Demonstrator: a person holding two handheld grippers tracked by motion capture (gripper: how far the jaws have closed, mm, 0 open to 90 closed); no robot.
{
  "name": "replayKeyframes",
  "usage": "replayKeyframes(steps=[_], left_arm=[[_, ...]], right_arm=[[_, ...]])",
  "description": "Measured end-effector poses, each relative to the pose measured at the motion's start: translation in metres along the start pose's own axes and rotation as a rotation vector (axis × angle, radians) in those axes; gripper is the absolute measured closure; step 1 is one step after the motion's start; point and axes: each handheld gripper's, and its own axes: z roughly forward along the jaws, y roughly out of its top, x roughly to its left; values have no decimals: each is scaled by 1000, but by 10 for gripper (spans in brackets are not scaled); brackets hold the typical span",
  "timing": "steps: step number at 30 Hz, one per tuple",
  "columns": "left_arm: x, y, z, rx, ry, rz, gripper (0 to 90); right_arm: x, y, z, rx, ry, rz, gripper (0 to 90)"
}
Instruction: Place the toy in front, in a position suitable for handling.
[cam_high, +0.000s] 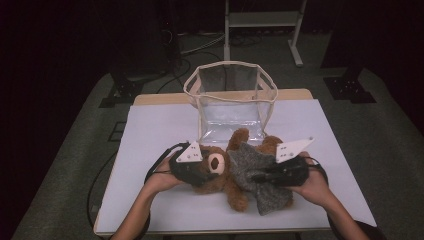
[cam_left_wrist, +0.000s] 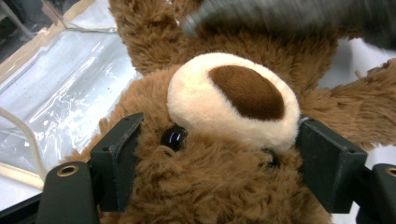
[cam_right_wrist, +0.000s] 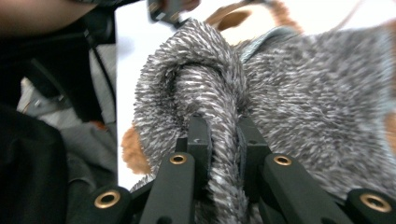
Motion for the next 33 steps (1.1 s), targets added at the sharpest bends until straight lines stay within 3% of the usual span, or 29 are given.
replayKeyframes(steps=[5, 11, 14, 17, 21, 23, 27, 29, 33], left_arm=[[-4, 0, 0, 15, -7, 30, 227], [-6, -2, -1, 12, -8, 34, 227], [-6, -2, -1, 7, -5, 33, 227], [-6, -3, 0, 0, -9, 36, 228], [-9, -3, -1, 9, -5, 70, 231], [-10, -2, -1, 18, -7, 80, 232], [-10, -4, -1, 18, -3, 79, 236], [-10, -5, -1, 14, -7, 73, 239], [-11, -5, -2, 15, -8, 84, 239]], right_arm=[[-8, 6, -17, -36, -50, 15, 785], [-17, 28, 15, 25, -48, -21, 765], [-23, 36, 35, 53, -46, -32, 682], [-27, 43, 38, 65, -45, -24, 532], [-31, 52, 47, 95, -59, -40, 475], [-35, 53, 59, 120, -57, -34, 499], [-46, 49, 73, 126, -60, 2, 676], [-46, 47, 68, 109, -56, 29, 737], [-50, 38, 48, 79, -57, 53, 757]])
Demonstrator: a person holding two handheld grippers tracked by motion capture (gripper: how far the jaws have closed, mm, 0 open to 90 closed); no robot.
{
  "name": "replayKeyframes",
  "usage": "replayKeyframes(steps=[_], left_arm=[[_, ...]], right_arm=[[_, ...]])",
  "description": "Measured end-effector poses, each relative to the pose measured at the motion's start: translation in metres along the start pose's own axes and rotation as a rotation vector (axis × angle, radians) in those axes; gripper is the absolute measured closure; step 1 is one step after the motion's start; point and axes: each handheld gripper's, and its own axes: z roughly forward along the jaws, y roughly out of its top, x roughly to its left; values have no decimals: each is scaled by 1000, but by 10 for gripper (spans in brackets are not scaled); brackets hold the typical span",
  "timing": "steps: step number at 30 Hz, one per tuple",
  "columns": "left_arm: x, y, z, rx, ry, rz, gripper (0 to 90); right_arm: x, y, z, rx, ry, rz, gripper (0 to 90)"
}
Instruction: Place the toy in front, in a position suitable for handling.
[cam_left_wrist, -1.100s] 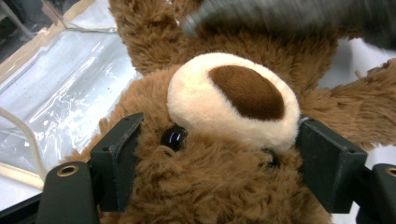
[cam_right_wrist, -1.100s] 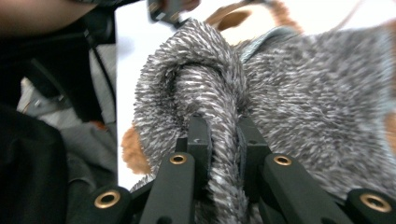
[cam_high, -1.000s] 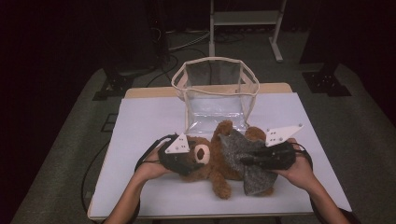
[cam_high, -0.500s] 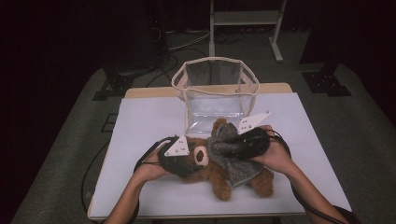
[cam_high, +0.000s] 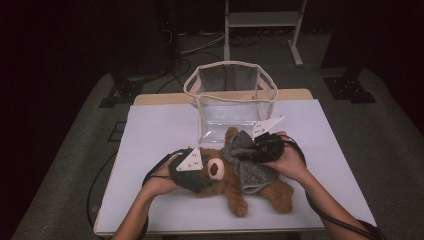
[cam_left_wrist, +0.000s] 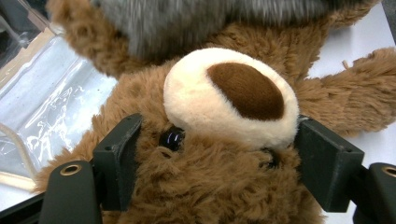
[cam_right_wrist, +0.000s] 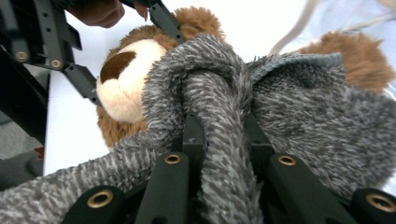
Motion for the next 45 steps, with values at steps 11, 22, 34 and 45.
replayKeyframes(steps=[11, 22, 34, 45], left_arm=[[-4, -1, -2, 5, 10, 8, 239], [-2, -2, -1, -4, 4, -3, 238], [-1, -1, -1, 5, -3, 5, 238], [0, 0, 0, 3, -9, 11, 238]], right_arm=[[-26, -40, -57, 16, -117, 107, 761], [-42, -69, -72, -15, -122, 202, 760], [-35, -43, -54, -34, -88, 136, 763], [-58, -69, -75, -80, -118, 252, 763]])
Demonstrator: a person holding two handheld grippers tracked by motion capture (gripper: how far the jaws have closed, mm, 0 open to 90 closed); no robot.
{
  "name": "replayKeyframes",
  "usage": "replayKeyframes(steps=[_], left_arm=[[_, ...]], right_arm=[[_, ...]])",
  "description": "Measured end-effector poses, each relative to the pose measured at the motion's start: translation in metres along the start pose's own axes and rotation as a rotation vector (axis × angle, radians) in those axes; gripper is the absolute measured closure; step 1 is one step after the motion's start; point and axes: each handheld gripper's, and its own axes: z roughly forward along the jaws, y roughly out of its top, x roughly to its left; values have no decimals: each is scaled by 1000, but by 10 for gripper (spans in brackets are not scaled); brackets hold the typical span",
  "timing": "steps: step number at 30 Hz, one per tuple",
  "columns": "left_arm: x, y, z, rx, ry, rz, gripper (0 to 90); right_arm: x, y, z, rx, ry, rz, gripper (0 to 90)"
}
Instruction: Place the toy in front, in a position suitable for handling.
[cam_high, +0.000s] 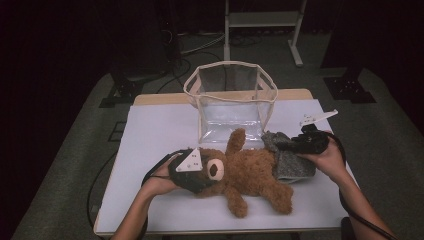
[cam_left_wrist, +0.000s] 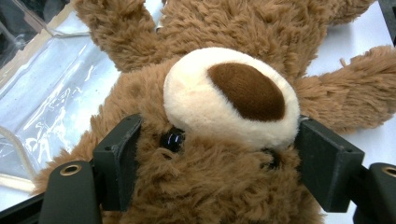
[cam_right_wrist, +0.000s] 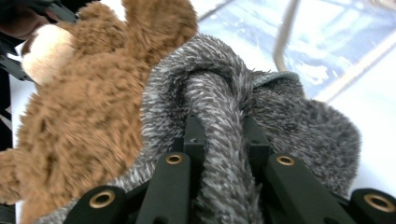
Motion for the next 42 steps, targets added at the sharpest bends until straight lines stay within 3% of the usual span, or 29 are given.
replayKeyframes(steps=[6, 11, 16, 19, 23, 26, 28, 32, 42], left_arm=[[0, 1, 0, 6, 2, 9, 238], [-2, 2, 1, 9, 1, 25, 241], [0, 2, 1, 9, -4, 27, 242], [0, 2, 1, 8, -5, 30, 242], [-1, 3, 1, 12, -4, 39, 242], [-1, 1, 0, 8, -4, 33, 242], [-1, -1, 0, -6, -4, 18, 244], [-2, 0, -1, 8, 4, 28, 244], [-2, 1, -1, 14, 8, 24, 243]], right_arm=[[15, 12, 16, 4, 52, -43, 763], [15, 4, 15, 8, 53, -27, 764], [35, 25, 17, -9, 115, -81, 764], [48, 44, 36, 14, 146, -137, 766], [60, 65, 69, 71, 158, -174, 766], [61, 69, 87, 124, 150, -190, 766], [56, 66, 89, 134, 149, -182, 766], [36, 51, 70, 106, 131, -113, 767], [0, 0, -11, 13, 15, 12, 768]])
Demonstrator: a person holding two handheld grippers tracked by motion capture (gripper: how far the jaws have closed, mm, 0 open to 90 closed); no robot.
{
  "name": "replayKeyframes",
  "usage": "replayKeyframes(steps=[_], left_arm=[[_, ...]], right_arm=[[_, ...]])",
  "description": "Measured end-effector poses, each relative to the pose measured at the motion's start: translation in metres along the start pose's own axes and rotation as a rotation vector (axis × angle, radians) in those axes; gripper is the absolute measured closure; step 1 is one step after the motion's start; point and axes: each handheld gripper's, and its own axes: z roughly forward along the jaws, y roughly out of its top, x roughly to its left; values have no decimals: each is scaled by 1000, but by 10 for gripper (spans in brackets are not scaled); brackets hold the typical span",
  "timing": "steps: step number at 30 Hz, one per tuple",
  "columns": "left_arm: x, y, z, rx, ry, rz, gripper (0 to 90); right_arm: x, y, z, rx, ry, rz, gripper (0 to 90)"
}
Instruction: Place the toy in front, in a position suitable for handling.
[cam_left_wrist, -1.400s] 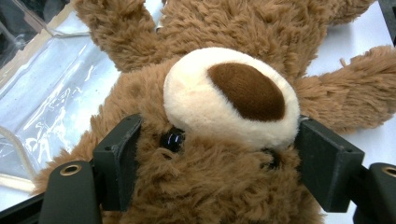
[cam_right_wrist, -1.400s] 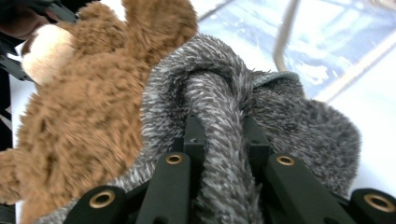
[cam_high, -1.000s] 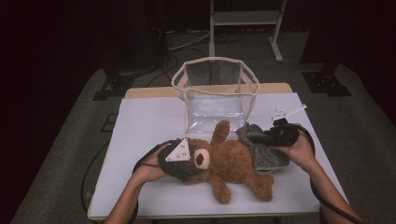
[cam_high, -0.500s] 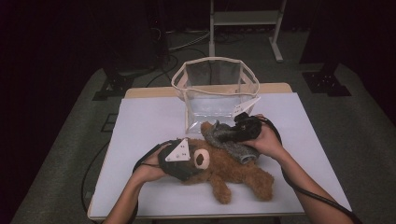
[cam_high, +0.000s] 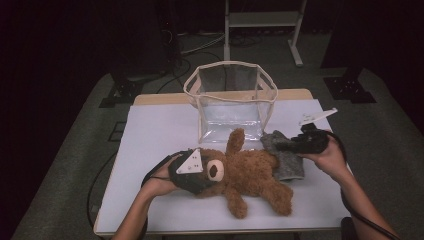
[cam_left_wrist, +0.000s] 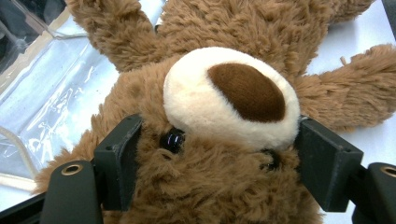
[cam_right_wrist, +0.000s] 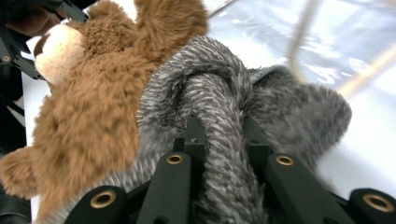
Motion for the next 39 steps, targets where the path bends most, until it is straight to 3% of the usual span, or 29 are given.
replayKeyframes(steps=[4, 7, 9, 13, 17, 23, 26, 29, 36, 39], left_arm=[[1, 1, 1, -3, -1, -7, 242], [2, 1, 1, -3, -8, -8, 243], [4, 1, 1, 2, -15, -1, 243], [6, 2, 2, -2, -22, -11, 243], [9, 2, 2, -8, -29, -16, 243], [11, 1, 3, -14, -27, -28, 242], [11, 2, 3, -12, -25, -30, 242], [11, 2, 3, -14, -14, -41, 241], [9, 1, 3, -21, 17, -70, 238], [6, 2, 3, -14, 19, -59, 249]], right_arm=[[-1, -9, -26, -31, -40, 15, 768], [0, -14, -33, -33, -50, 23, 768], [2, -15, -28, -32, -38, 24, 768], [5, -15, -1, -4, -10, 13, 767], [17, -7, 18, -25, 55, -7, 774], [53, 18, 27, -39, 155, -113, 774], [64, 24, 30, -22, 145, -167, 773], [59, 15, 29, -17, 135, -139, 773], [32, -34, 11, -21, 124, -10, 774], [31, -39, 5, -20, 132, 0, 774]])
